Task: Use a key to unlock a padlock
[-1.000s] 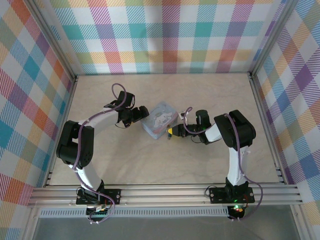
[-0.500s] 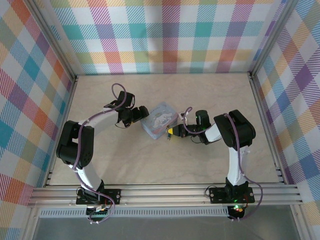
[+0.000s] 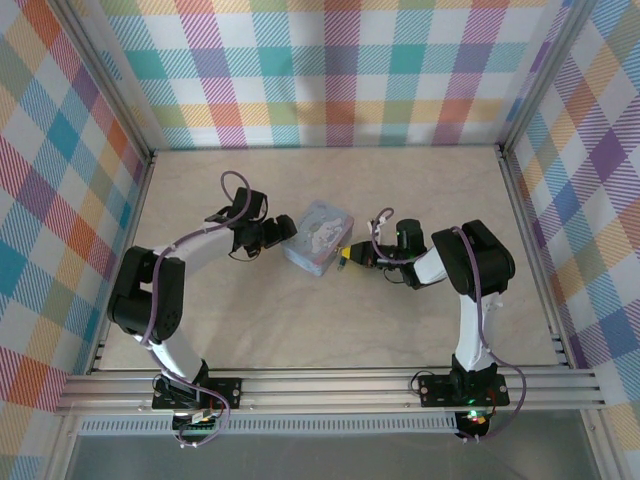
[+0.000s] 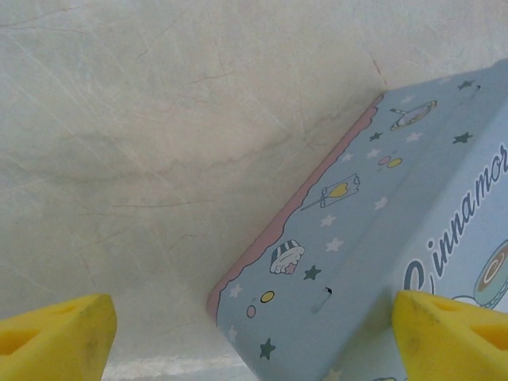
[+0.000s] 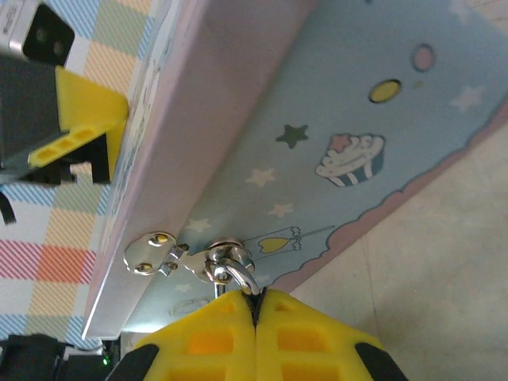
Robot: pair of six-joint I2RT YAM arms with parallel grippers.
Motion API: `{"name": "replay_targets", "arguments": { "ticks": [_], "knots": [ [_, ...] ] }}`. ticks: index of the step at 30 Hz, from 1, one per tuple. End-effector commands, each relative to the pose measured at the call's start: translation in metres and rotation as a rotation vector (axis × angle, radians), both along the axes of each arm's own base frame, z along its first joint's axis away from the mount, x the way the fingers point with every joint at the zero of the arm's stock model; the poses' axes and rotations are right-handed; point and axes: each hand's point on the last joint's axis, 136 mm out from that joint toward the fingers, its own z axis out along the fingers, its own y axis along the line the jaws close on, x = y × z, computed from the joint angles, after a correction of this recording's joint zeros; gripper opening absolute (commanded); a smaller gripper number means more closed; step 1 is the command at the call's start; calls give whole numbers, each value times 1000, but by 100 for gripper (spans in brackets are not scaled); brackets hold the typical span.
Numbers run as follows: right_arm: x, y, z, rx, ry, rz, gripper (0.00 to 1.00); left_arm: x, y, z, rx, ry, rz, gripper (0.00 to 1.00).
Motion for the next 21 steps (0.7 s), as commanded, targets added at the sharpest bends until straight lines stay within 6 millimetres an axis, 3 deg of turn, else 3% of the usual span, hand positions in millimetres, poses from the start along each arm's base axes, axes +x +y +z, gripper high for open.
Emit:
{"name": "replay_targets", "arguments": {
  "ticks": [1,8,11,15,21],
  "knots": [
    [10,-1,18,45,-10,-54,0,-22,18,-9,87,65,-11,90],
    [8,2,21,54,0,-40,0,-17,20,48,80,-74,-17,93],
    [6,3,21,51,5,-38,0,-19,10,75,76,-131,-50,92],
    [7,4,20,41,12,-40,0,-24,-32,93,19,-161,-147,90],
    [7,4,17,28,24,-51,0,-33,-104,88,-29,-146,-291,89]
  ]
}}
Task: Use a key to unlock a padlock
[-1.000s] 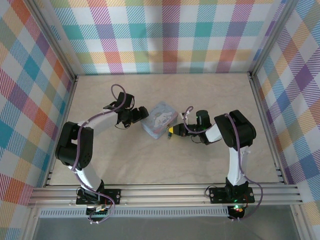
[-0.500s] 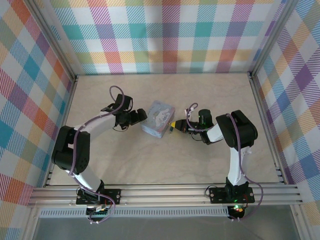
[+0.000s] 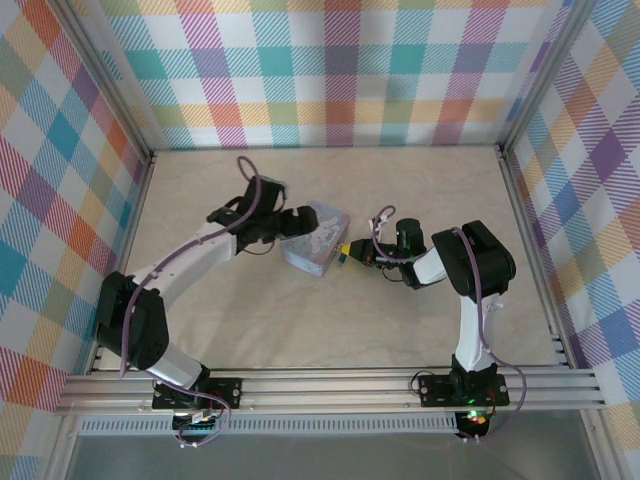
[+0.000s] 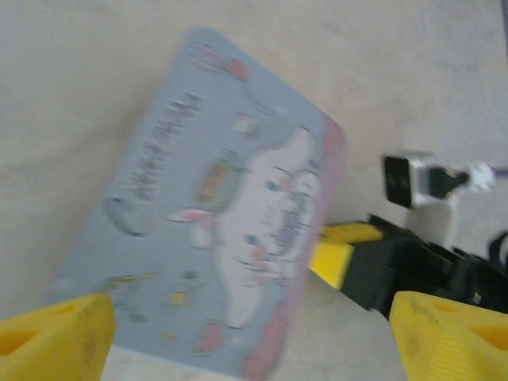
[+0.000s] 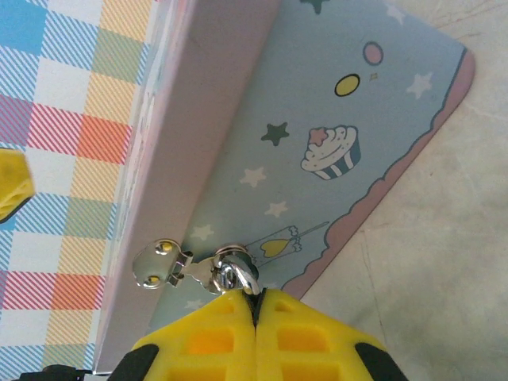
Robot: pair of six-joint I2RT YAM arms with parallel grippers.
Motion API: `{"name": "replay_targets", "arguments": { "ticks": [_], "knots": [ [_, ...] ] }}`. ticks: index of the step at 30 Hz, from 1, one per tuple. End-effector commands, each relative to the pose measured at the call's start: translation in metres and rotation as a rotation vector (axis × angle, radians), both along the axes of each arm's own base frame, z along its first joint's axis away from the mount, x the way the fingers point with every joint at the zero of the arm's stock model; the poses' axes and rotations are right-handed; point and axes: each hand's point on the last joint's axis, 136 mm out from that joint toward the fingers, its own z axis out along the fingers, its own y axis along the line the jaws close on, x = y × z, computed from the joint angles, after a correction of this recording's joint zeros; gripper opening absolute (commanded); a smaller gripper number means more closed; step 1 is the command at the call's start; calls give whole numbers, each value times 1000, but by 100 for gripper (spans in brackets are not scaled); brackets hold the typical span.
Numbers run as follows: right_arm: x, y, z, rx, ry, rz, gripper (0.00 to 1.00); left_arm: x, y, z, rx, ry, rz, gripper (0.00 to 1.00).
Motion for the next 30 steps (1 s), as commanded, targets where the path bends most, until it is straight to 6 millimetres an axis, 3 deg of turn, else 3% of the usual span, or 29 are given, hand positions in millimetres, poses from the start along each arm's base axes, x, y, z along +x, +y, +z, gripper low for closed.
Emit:
{"name": "replay_targets", "arguments": {
  "ticks": [1,7,19,25,30],
  "knots": [
    [3,3,13,5,-36,-4,0,-5,-32,-9,-12,37,-68,89],
    [12,-3,14,-11,-46,-58,0,-6,-51,-29,-27,82,-94,89],
    [42,-27,19,-21,-74,-158,0,-17,-39,-67,25,153,-68,89],
    [45,-39,27,-35,-95,-177,0,-17,-37,-66,21,146,-65,88],
    [22,-46,36,-113,-120,-137,0,-10,-36,-38,-16,83,-60,91]
  ]
}}
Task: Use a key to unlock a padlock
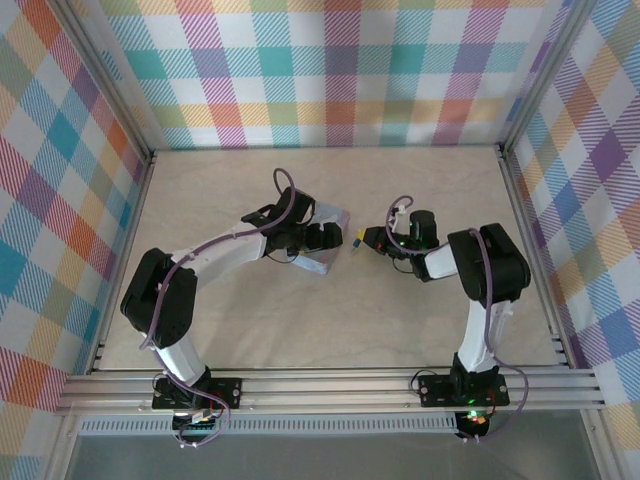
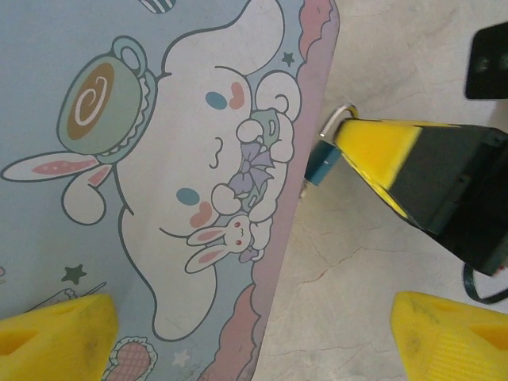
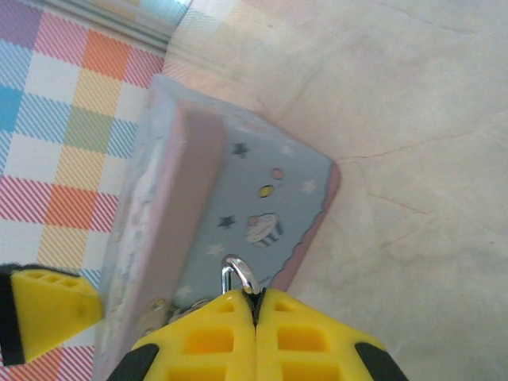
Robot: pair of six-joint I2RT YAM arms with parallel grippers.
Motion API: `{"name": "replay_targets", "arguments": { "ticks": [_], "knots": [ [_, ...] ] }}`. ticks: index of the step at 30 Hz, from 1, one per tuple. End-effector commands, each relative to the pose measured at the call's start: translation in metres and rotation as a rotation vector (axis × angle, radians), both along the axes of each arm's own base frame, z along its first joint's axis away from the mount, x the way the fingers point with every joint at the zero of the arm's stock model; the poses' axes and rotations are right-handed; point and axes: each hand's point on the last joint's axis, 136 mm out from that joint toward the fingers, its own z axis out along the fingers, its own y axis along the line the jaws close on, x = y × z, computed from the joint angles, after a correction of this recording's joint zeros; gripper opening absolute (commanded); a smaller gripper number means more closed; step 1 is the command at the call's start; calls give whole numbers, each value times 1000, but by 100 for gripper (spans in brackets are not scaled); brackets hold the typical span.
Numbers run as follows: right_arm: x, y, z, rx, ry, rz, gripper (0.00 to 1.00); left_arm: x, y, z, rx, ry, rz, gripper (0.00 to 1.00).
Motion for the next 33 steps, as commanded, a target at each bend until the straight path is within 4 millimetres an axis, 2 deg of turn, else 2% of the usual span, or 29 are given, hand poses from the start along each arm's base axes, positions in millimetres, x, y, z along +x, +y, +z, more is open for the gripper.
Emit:
{"name": "replay_targets", "arguments": {
  "ticks": [1,6,12,15,20,24,33],
  "knots": [
    [-19,-3,18,-67,-60,52,0,2,10,21,-14,-50,22,91],
    [-63,-17,26,-172,-1,98,0,9,31,56,3,-162,68,94],
    [-115,-26,29,-279,105,157,0,9,69,78,79,-275,171,96],
    [-138,-29,22,-316,179,171,0,5,88,86,116,-312,217,97],
    [-170,-27,-2,-377,310,215,0,-3,109,96,149,-346,255,99],
    [-180,-17,-20,-419,355,254,0,-7,122,101,172,-364,282,99],
    [-171,0,-36,-435,368,280,0,-14,141,106,213,-382,315,100]
  ]
}}
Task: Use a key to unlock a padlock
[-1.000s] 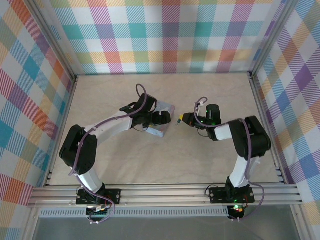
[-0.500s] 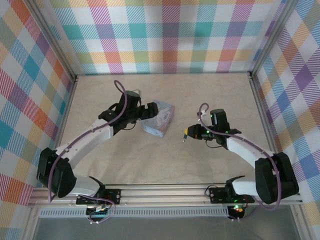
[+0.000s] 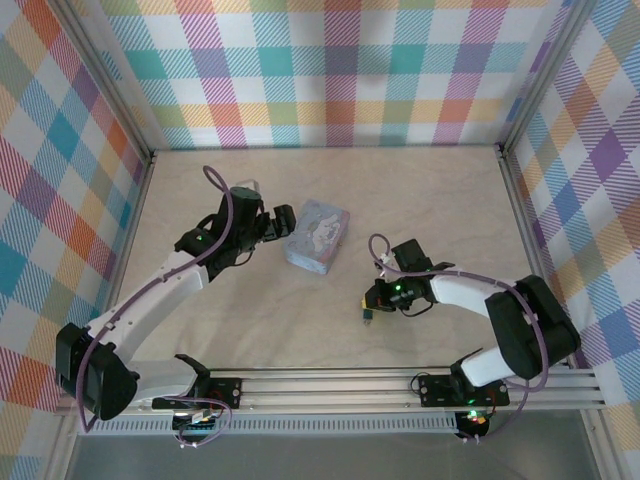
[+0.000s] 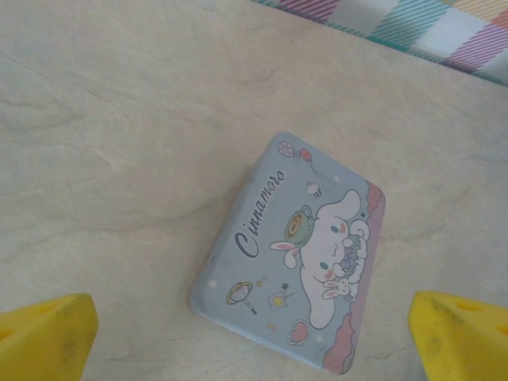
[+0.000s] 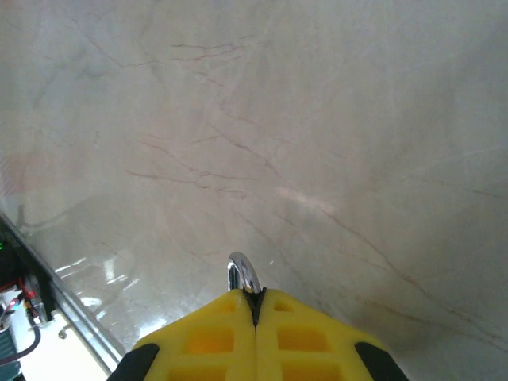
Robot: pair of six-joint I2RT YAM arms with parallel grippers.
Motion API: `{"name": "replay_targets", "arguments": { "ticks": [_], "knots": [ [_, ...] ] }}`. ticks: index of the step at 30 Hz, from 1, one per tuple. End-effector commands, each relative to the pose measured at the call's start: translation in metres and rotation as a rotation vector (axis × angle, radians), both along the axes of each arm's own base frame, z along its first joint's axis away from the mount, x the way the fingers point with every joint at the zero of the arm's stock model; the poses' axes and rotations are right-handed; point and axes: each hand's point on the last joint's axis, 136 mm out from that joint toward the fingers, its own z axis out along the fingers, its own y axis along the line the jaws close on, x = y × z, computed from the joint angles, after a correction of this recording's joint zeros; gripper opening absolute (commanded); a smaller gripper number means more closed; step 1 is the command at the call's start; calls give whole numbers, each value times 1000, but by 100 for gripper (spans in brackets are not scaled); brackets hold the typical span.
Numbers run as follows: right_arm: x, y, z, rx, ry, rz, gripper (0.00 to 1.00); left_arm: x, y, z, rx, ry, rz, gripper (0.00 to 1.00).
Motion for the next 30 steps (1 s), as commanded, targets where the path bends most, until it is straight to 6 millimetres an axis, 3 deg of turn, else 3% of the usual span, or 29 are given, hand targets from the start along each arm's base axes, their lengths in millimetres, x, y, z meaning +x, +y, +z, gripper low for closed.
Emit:
{"name": "replay_targets", "arguments": {
  "ticks": [1,3,7,17,24,28,30],
  "knots": [
    [13,9,5,17,-31,-2,2,-6,17,-2,56,-2,28,100],
    [14,9,5,19,-33,0,12,-7,21,-1,66,-11,36,100],
    [18,7,12,4,-73,1,22,-8,29,3,87,-25,61,100],
    [48,-17,68,-91,-331,-11,41,-7,51,23,131,-115,132,100],
    [85,-75,102,-263,-595,-151,61,-2,94,17,254,-170,265,100],
    [104,-115,109,-370,-722,-265,77,9,118,-4,306,-210,305,100],
    [112,-135,108,-417,-752,-327,91,13,126,-20,318,-234,295,100]
  ]
}}
